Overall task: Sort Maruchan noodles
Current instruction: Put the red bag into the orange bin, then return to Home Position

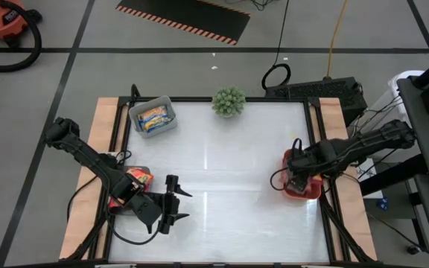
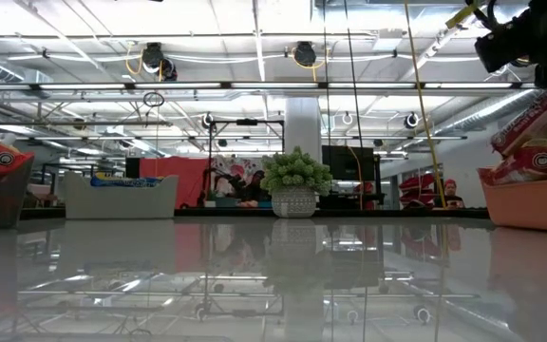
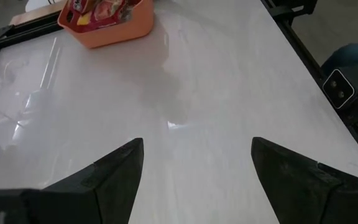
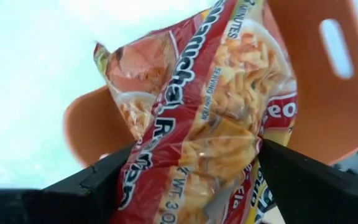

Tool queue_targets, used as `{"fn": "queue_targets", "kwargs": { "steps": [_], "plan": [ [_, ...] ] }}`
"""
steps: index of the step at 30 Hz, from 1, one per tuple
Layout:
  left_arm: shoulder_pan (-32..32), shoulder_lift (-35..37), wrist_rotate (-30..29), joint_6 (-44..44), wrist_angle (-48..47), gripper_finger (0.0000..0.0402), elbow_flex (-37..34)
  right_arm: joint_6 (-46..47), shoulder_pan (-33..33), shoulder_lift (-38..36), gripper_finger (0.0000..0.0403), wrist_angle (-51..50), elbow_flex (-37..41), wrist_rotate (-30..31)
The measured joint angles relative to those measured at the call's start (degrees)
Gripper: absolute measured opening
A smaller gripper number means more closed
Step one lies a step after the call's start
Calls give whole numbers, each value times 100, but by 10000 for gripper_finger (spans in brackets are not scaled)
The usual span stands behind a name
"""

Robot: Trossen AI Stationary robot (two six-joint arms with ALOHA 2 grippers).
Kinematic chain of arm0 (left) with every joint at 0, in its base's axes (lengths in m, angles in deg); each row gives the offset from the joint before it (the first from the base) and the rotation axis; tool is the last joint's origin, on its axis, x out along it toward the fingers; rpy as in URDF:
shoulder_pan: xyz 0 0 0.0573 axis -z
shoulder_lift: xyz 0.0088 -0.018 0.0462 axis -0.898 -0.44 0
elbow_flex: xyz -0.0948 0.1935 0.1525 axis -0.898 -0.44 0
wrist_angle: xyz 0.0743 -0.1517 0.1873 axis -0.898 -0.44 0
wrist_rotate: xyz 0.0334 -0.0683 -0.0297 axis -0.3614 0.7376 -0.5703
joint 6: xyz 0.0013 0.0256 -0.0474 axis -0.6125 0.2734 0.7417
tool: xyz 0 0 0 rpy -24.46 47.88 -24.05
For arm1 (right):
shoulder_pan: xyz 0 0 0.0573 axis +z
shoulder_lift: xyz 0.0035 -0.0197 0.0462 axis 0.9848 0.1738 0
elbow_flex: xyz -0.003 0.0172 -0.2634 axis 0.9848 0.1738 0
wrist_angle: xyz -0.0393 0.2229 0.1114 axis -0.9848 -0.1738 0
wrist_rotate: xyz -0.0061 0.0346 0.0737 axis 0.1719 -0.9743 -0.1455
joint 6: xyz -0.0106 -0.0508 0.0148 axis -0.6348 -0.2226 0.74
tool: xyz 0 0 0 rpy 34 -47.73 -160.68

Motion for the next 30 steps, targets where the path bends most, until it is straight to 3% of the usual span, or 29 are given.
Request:
{"fn": "queue_targets", "kwargs": {
  "steps": [18, 30],
  "plan": [
    [-114, 0, 0, 131, 0, 303, -1, 114, -57, 2, 302, -265, -712, -14],
    [-41, 0, 0, 243, -26, 303, -2, 30, 275, 2, 301, 1493, -256, 561]
  ]
}}
